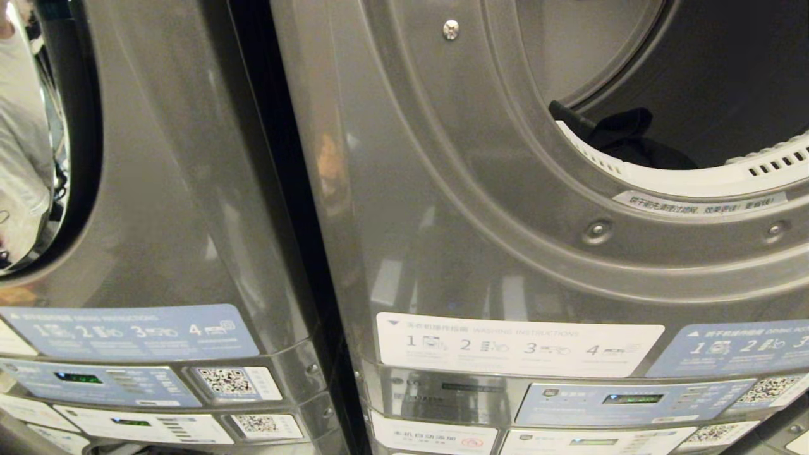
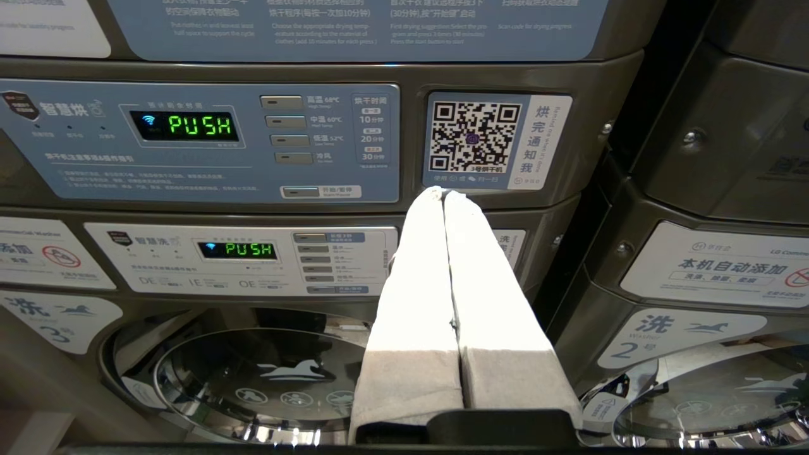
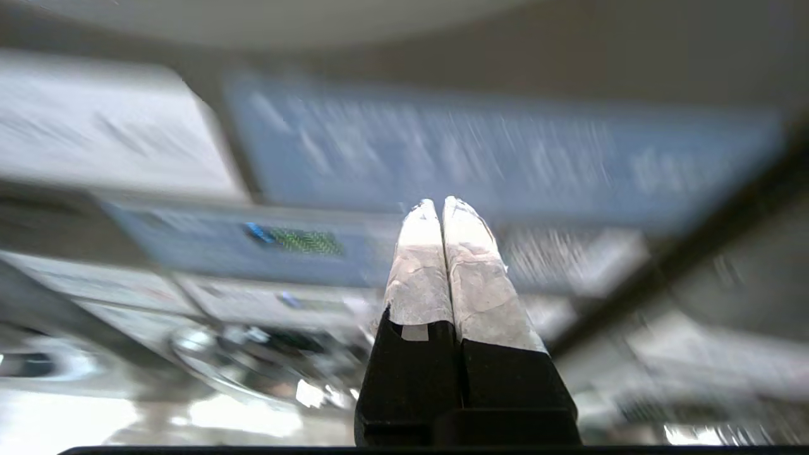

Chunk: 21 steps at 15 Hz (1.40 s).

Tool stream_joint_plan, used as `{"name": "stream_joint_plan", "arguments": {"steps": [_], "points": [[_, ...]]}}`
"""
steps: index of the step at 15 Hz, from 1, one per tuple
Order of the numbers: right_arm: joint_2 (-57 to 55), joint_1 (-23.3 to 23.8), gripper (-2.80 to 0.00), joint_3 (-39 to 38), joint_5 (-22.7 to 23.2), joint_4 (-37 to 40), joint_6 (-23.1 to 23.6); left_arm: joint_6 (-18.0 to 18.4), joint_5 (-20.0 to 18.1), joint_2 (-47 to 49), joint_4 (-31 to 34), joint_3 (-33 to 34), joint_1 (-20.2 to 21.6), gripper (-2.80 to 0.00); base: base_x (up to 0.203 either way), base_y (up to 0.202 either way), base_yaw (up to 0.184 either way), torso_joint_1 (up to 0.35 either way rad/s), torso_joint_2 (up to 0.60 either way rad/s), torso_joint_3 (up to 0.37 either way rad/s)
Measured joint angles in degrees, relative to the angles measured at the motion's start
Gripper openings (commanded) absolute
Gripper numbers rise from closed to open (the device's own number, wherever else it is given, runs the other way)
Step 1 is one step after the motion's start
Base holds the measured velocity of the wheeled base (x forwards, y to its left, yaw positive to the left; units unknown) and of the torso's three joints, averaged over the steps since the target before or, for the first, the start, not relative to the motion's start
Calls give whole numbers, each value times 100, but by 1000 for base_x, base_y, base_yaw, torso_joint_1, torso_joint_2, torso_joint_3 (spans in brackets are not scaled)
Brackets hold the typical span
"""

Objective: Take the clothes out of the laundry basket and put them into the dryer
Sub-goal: Close the dryer

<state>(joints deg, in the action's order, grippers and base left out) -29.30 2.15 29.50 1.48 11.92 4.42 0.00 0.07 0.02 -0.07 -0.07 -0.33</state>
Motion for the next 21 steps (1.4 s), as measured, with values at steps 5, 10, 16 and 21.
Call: {"name": "stream_joint_plan", "arguments": {"steps": [5,10,16,21], "points": [[891,27,-280,-2345,-189,-1568,354,5,0,0,0,2,-2,-280,0,0,0,0,0,0],[2286,-106,-280,-2930,-123,-1301,3,8,0,0,0,2,-2,-280,0,0,0,0,0,0],[2894,-151,-280,-2949,26,-1178,400,10,0,0,0,0,-2,-280,0,0,0,0,0,0],[2930,-152,-280,-2950,-25,-1181,112,10,0,0,0,0,-2,-280,0,0,0,0,0,0]]}}
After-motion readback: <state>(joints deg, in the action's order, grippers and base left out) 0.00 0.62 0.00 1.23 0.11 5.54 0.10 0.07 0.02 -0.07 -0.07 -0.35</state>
